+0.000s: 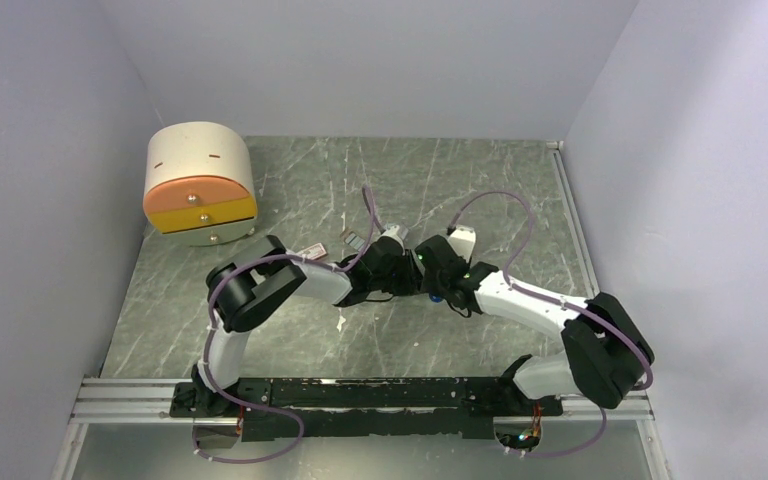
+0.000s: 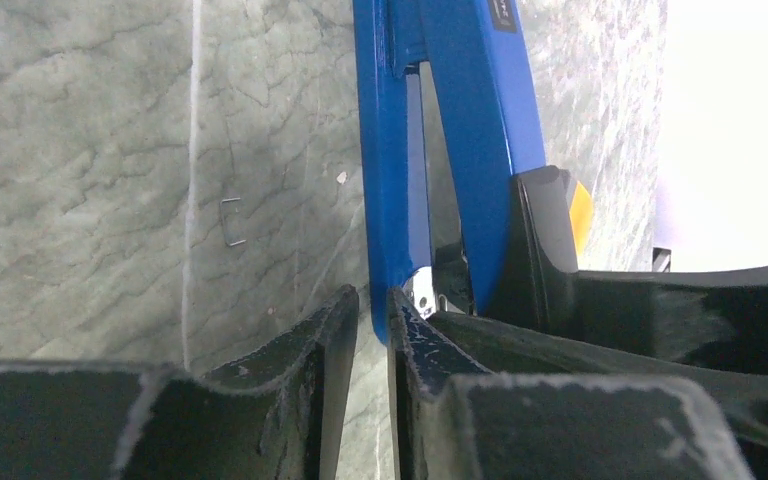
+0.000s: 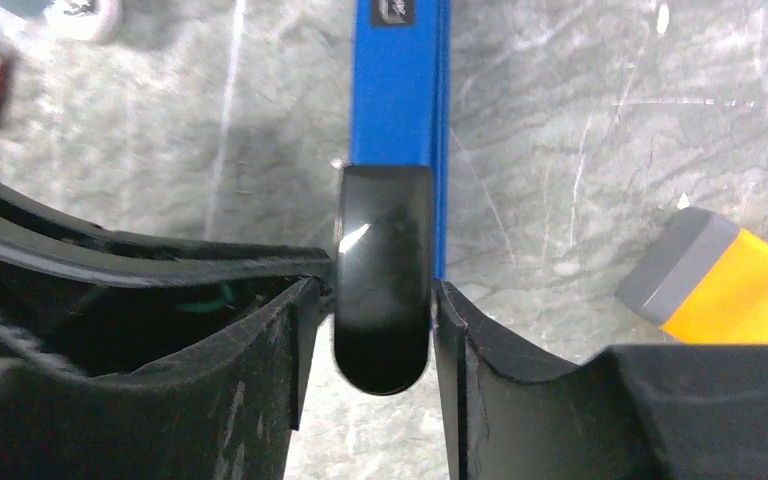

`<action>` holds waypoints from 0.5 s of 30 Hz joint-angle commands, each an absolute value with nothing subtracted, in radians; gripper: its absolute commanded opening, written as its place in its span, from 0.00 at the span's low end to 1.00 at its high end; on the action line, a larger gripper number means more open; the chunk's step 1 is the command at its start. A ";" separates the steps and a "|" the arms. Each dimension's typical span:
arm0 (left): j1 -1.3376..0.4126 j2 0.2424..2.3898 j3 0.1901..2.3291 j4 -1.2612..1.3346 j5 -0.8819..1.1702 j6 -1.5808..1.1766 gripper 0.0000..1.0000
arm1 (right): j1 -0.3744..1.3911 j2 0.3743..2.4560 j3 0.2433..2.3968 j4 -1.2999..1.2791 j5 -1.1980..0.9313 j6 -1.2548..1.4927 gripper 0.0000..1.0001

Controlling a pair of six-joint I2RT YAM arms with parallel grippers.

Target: Load the staples into the stapler

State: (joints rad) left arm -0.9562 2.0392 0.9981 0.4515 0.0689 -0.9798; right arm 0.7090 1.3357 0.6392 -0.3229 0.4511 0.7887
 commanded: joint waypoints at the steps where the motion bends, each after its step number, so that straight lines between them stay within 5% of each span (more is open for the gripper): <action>1: -0.954 2.086 0.921 0.166 0.002 -0.895 0.29 | 0.713 1.329 0.729 -0.412 0.471 0.791 0.54; 7: -0.954 2.054 0.902 0.161 -0.032 -0.889 0.32 | 0.704 1.307 0.744 -0.443 0.486 0.778 0.63; 15: -0.954 2.030 0.888 0.160 -0.054 -0.885 0.30 | 0.684 1.340 0.752 -0.489 0.478 0.797 0.45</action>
State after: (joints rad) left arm -0.9565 1.9781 0.9512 0.4129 0.0257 -0.9493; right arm 0.6949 1.3262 0.7410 -0.4549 0.4637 0.7792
